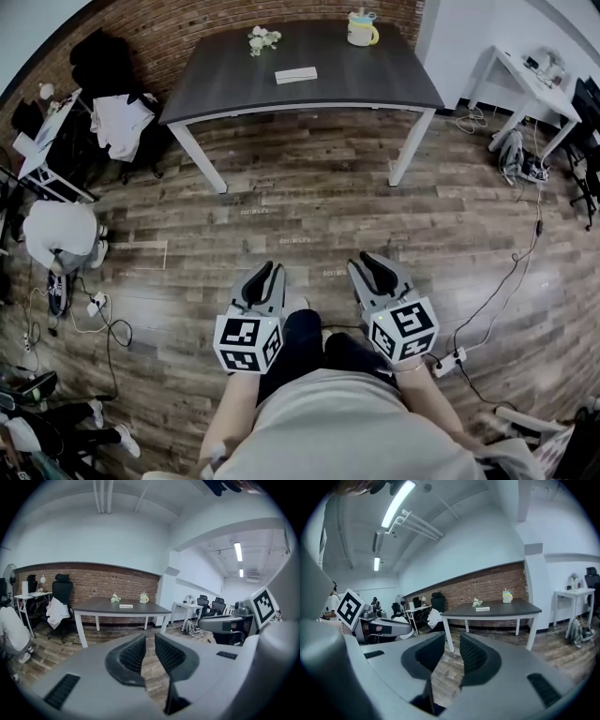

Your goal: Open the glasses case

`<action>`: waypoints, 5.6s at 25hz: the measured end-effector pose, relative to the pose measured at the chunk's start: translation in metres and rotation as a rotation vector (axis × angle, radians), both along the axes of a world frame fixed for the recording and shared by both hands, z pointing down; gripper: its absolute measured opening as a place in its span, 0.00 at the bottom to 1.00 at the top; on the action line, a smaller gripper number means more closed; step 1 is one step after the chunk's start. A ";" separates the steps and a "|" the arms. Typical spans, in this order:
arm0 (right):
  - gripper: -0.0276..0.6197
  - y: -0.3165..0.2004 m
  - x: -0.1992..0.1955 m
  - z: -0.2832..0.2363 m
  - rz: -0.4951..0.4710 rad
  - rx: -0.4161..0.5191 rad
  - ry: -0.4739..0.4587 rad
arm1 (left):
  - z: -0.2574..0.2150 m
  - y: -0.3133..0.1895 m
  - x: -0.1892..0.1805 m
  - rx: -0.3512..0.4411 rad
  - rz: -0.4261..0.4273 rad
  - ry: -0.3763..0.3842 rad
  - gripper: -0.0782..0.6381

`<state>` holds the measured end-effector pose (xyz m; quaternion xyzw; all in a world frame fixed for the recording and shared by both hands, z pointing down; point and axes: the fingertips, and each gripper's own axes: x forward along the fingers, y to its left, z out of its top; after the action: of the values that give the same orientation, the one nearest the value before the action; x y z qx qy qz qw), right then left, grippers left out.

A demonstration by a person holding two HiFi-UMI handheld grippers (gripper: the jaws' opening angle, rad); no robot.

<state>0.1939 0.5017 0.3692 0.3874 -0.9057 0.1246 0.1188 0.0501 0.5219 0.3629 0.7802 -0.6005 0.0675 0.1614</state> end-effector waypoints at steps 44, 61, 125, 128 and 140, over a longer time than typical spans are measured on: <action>0.20 -0.378 -0.158 0.021 0.059 -0.032 0.070 | 0.031 -0.367 -0.139 -0.053 0.177 0.110 0.18; 0.19 -0.613 -0.178 -0.008 -0.004 0.034 0.071 | -0.004 -0.588 -0.175 0.013 0.082 0.080 0.18; 0.33 -0.724 -0.152 0.144 -0.107 -0.219 0.436 | 0.144 -0.731 -0.133 -0.269 0.515 -0.306 0.44; 0.32 -0.724 -0.153 0.146 -0.107 -0.213 0.440 | 0.146 -0.731 -0.130 -0.258 0.508 -0.330 0.44; 0.27 -0.724 -0.151 0.137 -0.087 -0.166 0.456 | 0.134 -0.736 -0.132 -0.206 0.420 -0.297 0.44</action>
<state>0.0427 -0.2222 0.5063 0.3552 -0.8579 0.1028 0.3567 -0.0818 -0.2144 0.4965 0.8486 -0.4328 0.2738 0.1327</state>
